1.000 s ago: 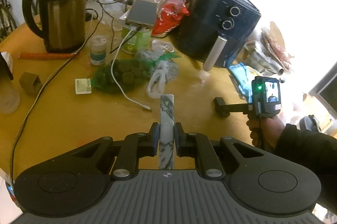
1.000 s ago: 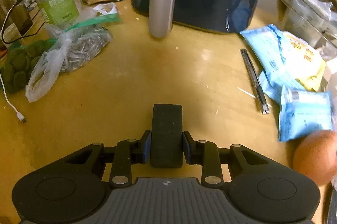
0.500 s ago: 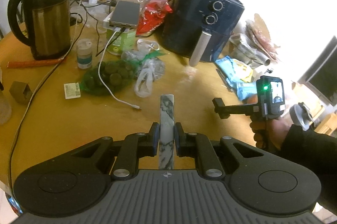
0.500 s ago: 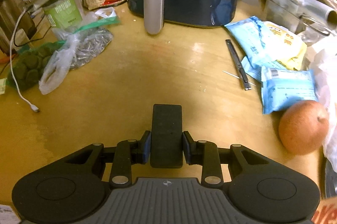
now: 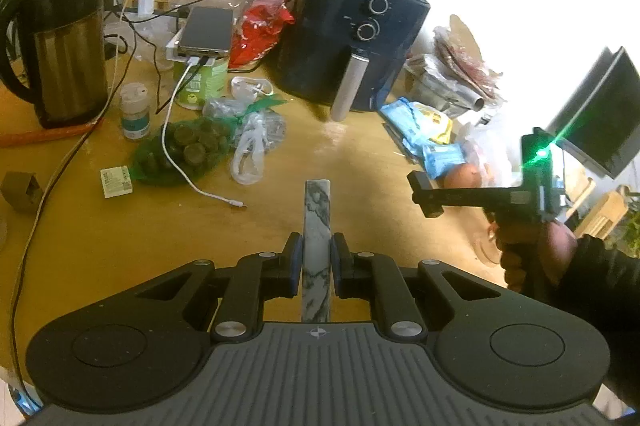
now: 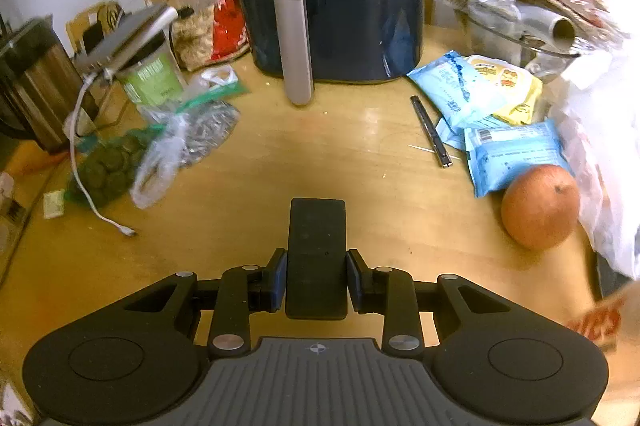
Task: Organize objects
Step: 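Carry the marble strip and black block toward the box with both tools, then lower the marble strip and black block into the box and open both tools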
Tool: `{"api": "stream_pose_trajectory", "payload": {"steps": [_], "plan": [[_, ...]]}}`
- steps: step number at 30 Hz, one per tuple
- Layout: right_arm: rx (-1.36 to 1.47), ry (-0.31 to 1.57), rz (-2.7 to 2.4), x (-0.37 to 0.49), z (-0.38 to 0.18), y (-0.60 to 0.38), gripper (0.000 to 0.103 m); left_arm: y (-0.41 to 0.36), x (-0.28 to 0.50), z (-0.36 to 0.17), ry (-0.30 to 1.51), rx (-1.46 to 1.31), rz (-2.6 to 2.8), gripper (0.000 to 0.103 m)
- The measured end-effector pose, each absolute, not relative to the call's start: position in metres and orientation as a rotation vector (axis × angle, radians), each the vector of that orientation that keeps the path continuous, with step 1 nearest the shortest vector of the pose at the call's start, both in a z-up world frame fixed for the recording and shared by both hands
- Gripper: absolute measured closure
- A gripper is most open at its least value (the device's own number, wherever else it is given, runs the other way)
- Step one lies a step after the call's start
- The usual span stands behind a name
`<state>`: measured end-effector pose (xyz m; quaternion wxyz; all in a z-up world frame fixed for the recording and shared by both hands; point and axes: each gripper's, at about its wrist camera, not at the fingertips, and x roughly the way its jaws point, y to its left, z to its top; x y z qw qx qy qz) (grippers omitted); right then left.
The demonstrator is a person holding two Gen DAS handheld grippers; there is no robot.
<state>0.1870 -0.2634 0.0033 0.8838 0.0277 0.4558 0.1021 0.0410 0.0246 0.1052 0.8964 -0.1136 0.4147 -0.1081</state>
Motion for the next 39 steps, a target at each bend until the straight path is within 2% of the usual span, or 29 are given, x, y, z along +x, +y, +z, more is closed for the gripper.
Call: {"api": "stream_pose_trajectory", "payload": {"steps": [15, 25, 32, 36, 37, 38, 39], "plan": [[0.244, 0.894, 0.134, 0.099, 0.050, -0.294, 0.069, 0.029, 0.037, 0.102, 0.859, -0.251, -0.310, 0.088], [0.325, 0.891, 0.086, 0.047, 0.053, -0.298, 0.069, 0.021, 0.028, 0.085, 0.923, -0.236, -0.411, 0.088], [0.359, 0.873, 0.071, 0.025, 0.058, -0.295, 0.069, 0.003, 0.018, 0.082, 0.930, -0.159, -0.555, 0.087], [0.365, 0.862, 0.076, 0.013, 0.062, -0.292, 0.069, -0.015, 0.007, 0.084, 0.899, -0.026, -0.675, 0.087], [0.366, 0.861, 0.078, 0.010, 0.063, -0.292, 0.069, -0.019, 0.004, 0.083, 0.894, 0.007, -0.680, 0.083], [0.367, 0.860, 0.079, 0.007, 0.063, -0.292, 0.069, -0.022, 0.002, 0.081, 0.898, 0.026, -0.680, 0.072], [0.367, 0.860, 0.079, 0.004, 0.063, -0.292, 0.069, -0.024, 0.000, 0.079, 0.904, 0.028, -0.678, 0.066]]}}
